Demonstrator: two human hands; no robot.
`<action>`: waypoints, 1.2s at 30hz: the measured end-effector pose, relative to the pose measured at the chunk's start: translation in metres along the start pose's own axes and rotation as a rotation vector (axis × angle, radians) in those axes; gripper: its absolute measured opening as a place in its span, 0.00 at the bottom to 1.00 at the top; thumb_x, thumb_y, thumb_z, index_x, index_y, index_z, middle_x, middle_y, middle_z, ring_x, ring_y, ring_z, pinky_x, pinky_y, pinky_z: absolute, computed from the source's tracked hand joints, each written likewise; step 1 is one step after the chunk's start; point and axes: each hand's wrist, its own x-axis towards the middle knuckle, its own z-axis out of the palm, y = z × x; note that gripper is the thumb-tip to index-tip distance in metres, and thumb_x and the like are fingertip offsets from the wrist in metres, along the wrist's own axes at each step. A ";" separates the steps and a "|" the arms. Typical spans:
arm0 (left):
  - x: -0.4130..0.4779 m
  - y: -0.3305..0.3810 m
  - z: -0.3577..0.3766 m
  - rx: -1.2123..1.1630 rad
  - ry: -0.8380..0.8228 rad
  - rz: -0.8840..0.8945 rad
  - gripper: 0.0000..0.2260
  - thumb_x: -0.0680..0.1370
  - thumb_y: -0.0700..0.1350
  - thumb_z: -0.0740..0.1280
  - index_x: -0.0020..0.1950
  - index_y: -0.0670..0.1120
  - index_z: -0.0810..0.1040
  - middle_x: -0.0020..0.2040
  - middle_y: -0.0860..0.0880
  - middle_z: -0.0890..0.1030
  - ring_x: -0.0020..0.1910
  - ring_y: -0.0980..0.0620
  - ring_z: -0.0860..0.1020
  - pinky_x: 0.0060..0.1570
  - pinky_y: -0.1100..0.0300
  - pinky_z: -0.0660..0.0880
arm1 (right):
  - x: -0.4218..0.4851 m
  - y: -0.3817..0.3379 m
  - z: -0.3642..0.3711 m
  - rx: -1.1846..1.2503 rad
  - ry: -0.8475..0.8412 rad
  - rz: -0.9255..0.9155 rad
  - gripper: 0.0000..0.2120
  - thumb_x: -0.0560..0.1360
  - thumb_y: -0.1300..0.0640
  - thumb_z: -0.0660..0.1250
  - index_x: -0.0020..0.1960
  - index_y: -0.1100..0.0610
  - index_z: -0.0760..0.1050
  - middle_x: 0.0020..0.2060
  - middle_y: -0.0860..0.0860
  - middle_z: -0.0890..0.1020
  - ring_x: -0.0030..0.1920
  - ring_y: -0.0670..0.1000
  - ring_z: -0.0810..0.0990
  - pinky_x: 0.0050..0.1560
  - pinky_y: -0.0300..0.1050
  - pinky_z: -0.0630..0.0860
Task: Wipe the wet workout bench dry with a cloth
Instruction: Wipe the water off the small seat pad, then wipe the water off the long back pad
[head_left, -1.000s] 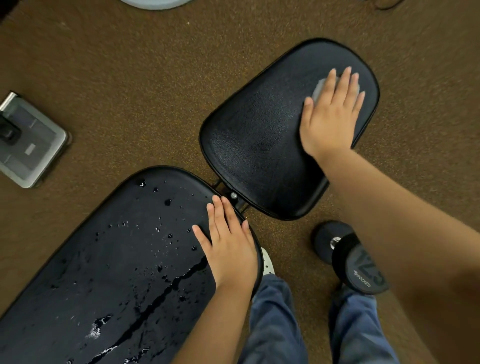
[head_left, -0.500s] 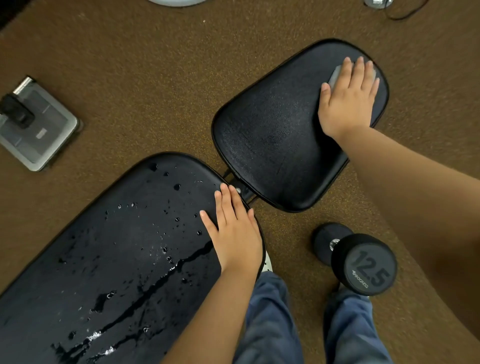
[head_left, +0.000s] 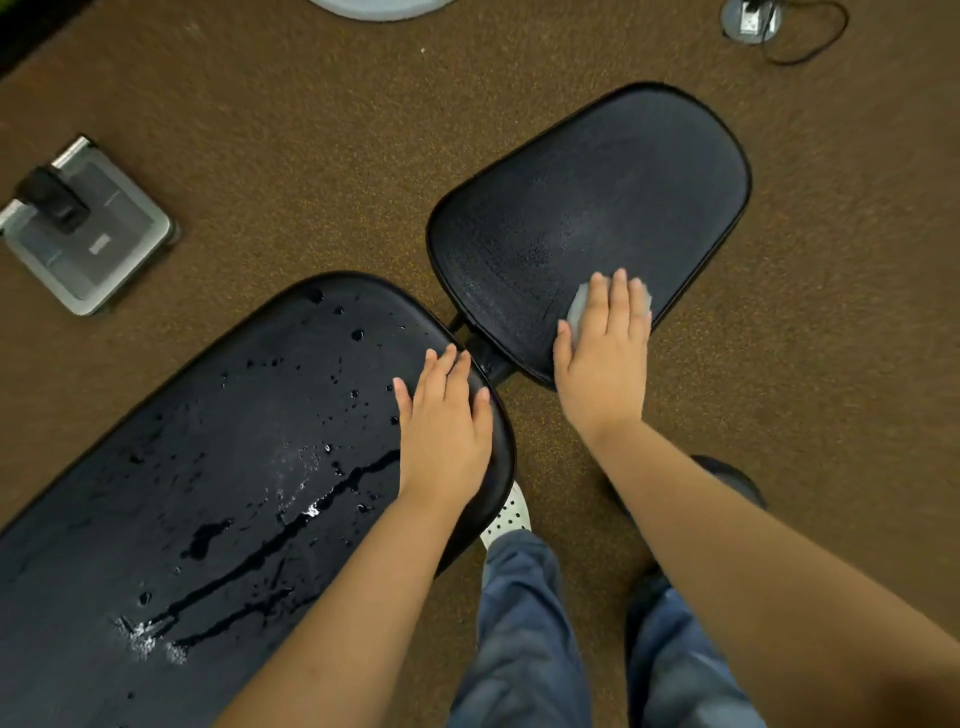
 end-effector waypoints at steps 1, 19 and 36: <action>-0.006 -0.003 -0.002 -0.041 0.012 0.024 0.21 0.83 0.47 0.54 0.76 0.45 0.61 0.77 0.50 0.60 0.77 0.53 0.50 0.74 0.51 0.39 | -0.010 -0.004 0.001 0.008 -0.005 -0.015 0.27 0.81 0.51 0.54 0.76 0.64 0.56 0.74 0.63 0.59 0.76 0.61 0.53 0.76 0.56 0.51; -0.084 -0.051 -0.019 -1.003 0.099 -0.116 0.37 0.75 0.71 0.50 0.77 0.53 0.50 0.77 0.60 0.55 0.75 0.65 0.54 0.70 0.71 0.54 | -0.118 -0.134 -0.025 1.172 -0.715 0.162 0.21 0.83 0.50 0.51 0.75 0.47 0.60 0.69 0.40 0.69 0.68 0.33 0.66 0.68 0.30 0.63; 0.059 -0.131 -0.072 -0.149 0.394 -0.097 0.26 0.82 0.54 0.50 0.77 0.43 0.58 0.75 0.44 0.62 0.76 0.46 0.56 0.74 0.46 0.40 | -0.024 -0.102 -0.005 0.557 -0.151 -0.175 0.15 0.79 0.64 0.60 0.64 0.58 0.76 0.62 0.53 0.78 0.62 0.45 0.75 0.65 0.44 0.70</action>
